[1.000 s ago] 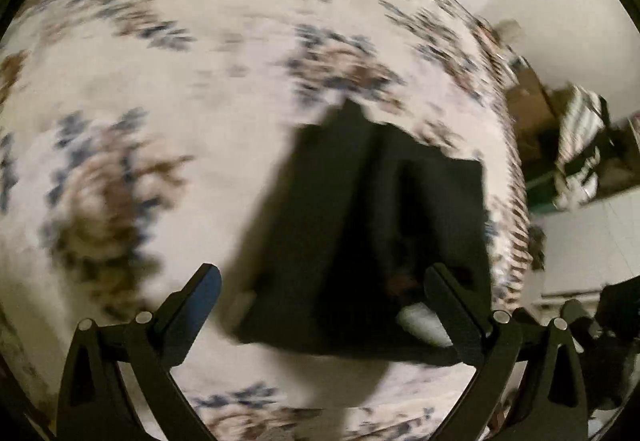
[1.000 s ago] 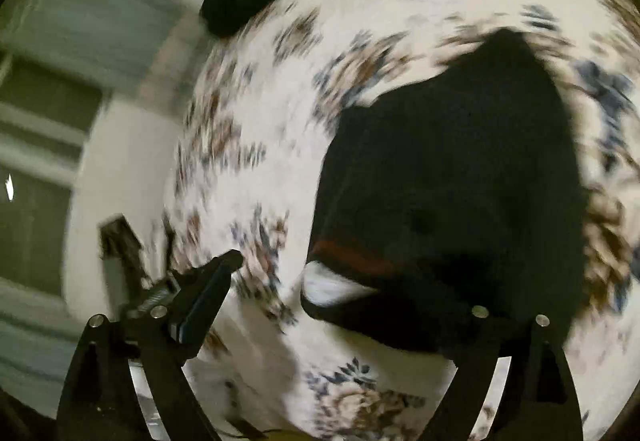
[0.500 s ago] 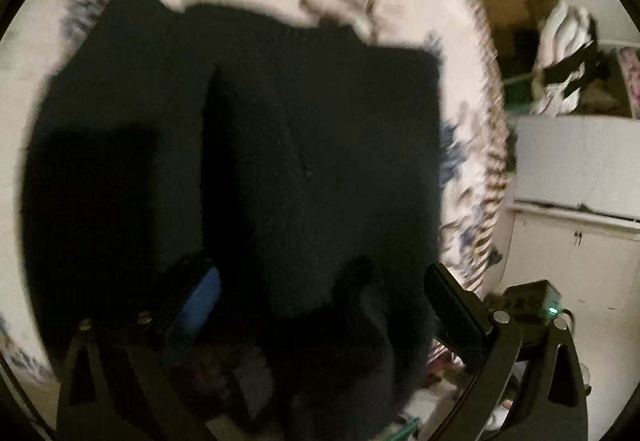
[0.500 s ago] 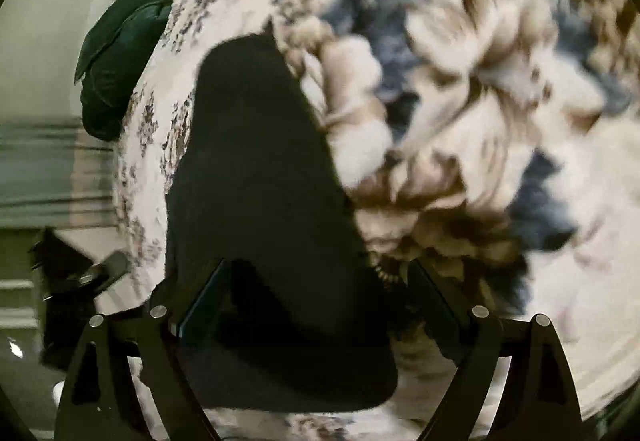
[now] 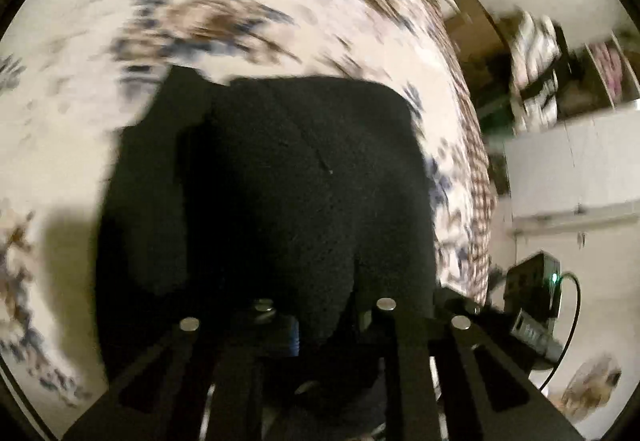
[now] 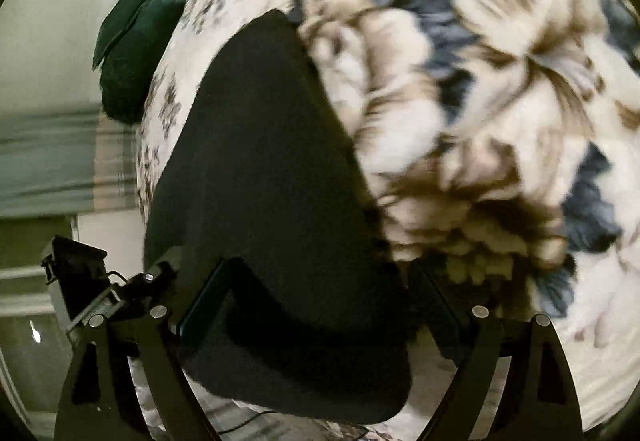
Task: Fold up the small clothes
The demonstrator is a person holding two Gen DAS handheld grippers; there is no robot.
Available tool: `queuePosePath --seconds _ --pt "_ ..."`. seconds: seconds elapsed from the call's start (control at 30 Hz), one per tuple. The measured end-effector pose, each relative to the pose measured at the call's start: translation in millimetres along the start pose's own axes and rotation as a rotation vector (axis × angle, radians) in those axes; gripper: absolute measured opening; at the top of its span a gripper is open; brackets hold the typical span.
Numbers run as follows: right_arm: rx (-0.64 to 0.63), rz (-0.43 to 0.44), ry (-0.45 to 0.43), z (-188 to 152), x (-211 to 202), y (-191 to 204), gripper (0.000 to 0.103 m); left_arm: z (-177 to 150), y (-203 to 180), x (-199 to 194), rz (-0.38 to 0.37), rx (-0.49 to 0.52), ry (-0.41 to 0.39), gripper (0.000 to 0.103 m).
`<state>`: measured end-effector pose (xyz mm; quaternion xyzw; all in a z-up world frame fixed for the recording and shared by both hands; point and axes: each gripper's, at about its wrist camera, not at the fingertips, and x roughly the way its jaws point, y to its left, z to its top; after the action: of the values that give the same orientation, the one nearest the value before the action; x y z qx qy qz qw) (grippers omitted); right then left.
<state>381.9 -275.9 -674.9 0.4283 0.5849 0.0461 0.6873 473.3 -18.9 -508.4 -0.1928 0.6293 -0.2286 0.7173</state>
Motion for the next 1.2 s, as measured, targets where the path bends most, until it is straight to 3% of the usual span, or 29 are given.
queuePosePath --seconds 0.1,0.27,0.33,0.4,0.47,0.57,0.6,0.63,0.73,0.8,0.83,0.9,1.0,1.07,1.2 --pt "-0.09 -0.009 0.054 -5.3 15.0 29.5 0.092 2.0 34.5 -9.4 0.004 -0.047 0.009 0.014" --pt "-0.2 -0.028 0.128 -19.4 43.2 66.6 0.092 1.6 81.7 -2.7 0.072 -0.051 0.036 0.015" --pt "-0.237 -0.052 0.131 -25.8 54.1 77.7 0.092 -0.6 104.3 10.4 0.037 -0.107 0.061 0.016" --pt "-0.276 -0.139 0.134 -29.9 67.3 85.4 0.091 -2.0 116.9 15.3 -0.047 -0.169 0.067 0.018" --pt "-0.259 -0.16 0.135 -29.8 71.4 85.1 0.092 -5.3 118.3 7.8 -0.14 -0.225 0.049 0.022" --pt "-0.216 -0.144 0.131 -26.7 69.3 81.2 0.091 -21.6 114.1 -13.0 -0.247 -0.255 0.005 0.048" --pt "-0.206 -0.136 0.128 -27.4 68.2 79.0 0.091 -32.3 112.2 -20.5 -0.274 -0.254 -0.015 0.06" --pt "-0.203 -0.131 0.122 -29.0 67.1 78.8 0.09 -37.2 112.7 -25.5 -0.279 -0.252 -0.024 0.062" --pt "-0.203 -0.129 0.107 -34.0 65.3 80.4 0.087 -57.8 102.7 -25.0 -0.278 -0.208 -0.006 0.062" --pt "-0.187 -0.119 0.105 -31.6 64.7 79.0 0.087 -67.0 93.5 -10.2 -0.23 -0.16 -0.001 0.062" --pt "-0.187 -0.124 0.105 -32.0 62.7 78.6 0.086 -69.1 92.7 -6.3 -0.212 -0.153 -0.022 0.055" --pt "-0.193 -0.132 0.108 -32.1 62.8 80.1 0.084 -68.3 90.3 -3.9 -0.122 -0.129 -0.062 0.014" --pt "-0.207 -0.134 0.117 -30.5 60.4 82.2 0.08 -60.3 84.4 -10.8 -0.017 -0.039 -0.071 0.015" --pt "-0.223 -0.147 0.12 -30.3 56.3 83.4 0.078 -58.9 95.3 -9.4 0.014 -0.02 -0.052 0.017" --pt "-0.279 -0.194 0.138 -33.7 54.9 89.1 0.078 -60.2 104.7 -10.7 -0.026 -0.041 -0.028 0.018"
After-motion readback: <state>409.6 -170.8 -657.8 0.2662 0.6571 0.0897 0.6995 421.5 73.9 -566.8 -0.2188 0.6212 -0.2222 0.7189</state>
